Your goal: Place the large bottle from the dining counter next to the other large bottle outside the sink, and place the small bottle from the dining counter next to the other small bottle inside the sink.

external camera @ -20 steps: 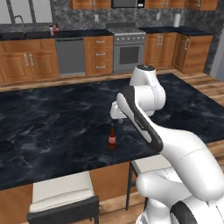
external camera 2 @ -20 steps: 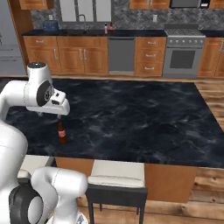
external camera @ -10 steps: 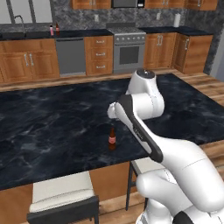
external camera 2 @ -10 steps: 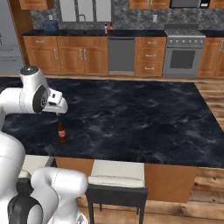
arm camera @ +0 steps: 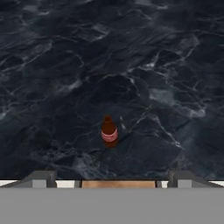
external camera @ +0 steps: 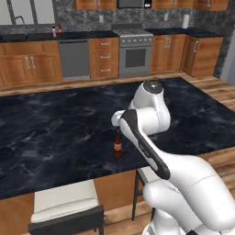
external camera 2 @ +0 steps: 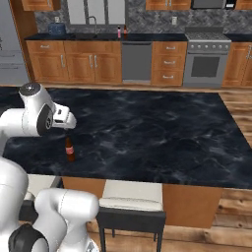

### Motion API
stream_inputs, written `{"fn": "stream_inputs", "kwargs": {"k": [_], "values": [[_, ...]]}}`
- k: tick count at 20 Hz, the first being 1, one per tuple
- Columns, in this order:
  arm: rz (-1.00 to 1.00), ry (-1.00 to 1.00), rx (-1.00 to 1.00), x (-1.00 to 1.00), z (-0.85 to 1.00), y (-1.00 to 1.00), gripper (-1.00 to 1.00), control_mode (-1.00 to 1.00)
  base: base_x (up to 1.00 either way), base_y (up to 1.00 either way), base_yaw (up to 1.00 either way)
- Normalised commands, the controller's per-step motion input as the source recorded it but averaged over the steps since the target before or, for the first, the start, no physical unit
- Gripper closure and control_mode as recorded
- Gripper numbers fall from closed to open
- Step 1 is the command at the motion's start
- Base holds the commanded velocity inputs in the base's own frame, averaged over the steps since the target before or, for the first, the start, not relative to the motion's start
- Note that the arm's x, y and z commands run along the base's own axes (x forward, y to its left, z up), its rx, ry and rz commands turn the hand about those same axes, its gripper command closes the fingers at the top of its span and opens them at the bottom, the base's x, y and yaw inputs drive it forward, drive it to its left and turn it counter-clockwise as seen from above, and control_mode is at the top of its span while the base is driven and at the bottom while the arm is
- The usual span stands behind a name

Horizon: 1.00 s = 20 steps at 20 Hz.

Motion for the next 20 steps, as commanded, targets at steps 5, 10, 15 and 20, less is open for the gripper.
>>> {"fn": "stream_inputs", "kwargs": {"k": [5, 10, 15, 20], "values": [[-0.01, 0.21, 0.0, 0.2, -0.04, 0.0, -1.0, -1.0, 0.0, 0.0, 0.0], [0.0, 0.11, 0.0, 0.24, -0.17, 0.03, -1.0, -1.0, 0.0, 0.0, 0.0], [0.0, 0.03, 0.0, 0.24, -0.24, 0.01, -1.0, -1.0, 0.0, 0.0, 0.0], [0.0, -0.04, 0.0, 0.06, -0.24, 0.03, -1.0, -1.0, 0.0, 0.0, 0.0]]}}
